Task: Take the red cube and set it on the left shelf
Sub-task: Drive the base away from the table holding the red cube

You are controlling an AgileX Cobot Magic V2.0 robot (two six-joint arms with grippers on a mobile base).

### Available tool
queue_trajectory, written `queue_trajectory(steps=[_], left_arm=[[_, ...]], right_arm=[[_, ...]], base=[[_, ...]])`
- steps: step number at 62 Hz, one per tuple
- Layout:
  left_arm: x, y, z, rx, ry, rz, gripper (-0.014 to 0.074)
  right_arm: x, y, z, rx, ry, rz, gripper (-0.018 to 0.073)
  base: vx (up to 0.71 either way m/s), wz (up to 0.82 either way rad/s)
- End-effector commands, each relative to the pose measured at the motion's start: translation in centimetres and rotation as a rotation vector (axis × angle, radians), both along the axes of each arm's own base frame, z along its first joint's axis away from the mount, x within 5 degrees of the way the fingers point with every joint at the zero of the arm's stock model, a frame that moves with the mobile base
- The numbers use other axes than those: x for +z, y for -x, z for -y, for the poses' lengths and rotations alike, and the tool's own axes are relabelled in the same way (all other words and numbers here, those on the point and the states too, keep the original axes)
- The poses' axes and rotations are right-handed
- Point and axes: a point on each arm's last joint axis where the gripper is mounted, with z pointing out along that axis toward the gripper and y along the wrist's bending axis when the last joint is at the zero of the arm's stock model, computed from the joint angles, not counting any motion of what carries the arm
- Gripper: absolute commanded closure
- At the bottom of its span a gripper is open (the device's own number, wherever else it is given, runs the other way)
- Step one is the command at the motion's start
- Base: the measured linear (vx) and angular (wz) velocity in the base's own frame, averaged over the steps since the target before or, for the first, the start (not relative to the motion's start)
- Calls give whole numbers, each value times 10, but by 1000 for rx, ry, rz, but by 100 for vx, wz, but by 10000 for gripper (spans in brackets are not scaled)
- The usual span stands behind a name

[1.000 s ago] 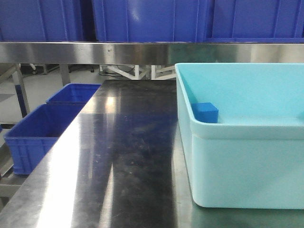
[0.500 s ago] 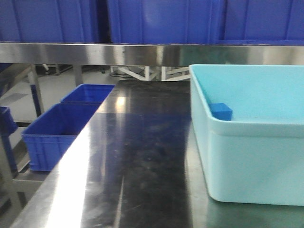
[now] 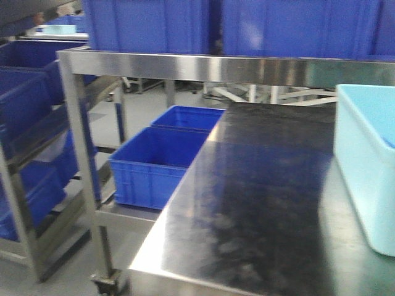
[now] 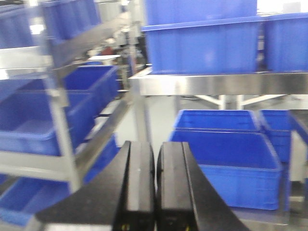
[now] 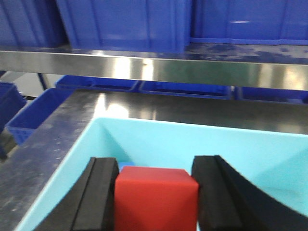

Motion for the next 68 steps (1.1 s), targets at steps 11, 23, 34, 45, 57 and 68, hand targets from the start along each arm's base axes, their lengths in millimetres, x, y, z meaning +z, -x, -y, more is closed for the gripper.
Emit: queue_trajectory(steps=[11,23,34,45,57,68], left_arm=[[0,-1,0,3,8,52,491],[0,-1,0,3,9,53,491],[0,-1,0,3,8,52,491],[0,-1,0,3,8,52,491],[0,-1,0,3,8,52,491],[0,-1,0,3,8,52,491]], right_arm=[[17,0,0,3,19,114,502],[17,0,0,3,19,114,502],[17,0,0,3,19,114,502],[17,0,0,3,19,114,502],[17,0,0,3,19,114,502],[17,0,0,3,19,114,502]], base=[[-10,45],[-13,59],[-15,52],[-20,49],[-24,38],[-27,47]])
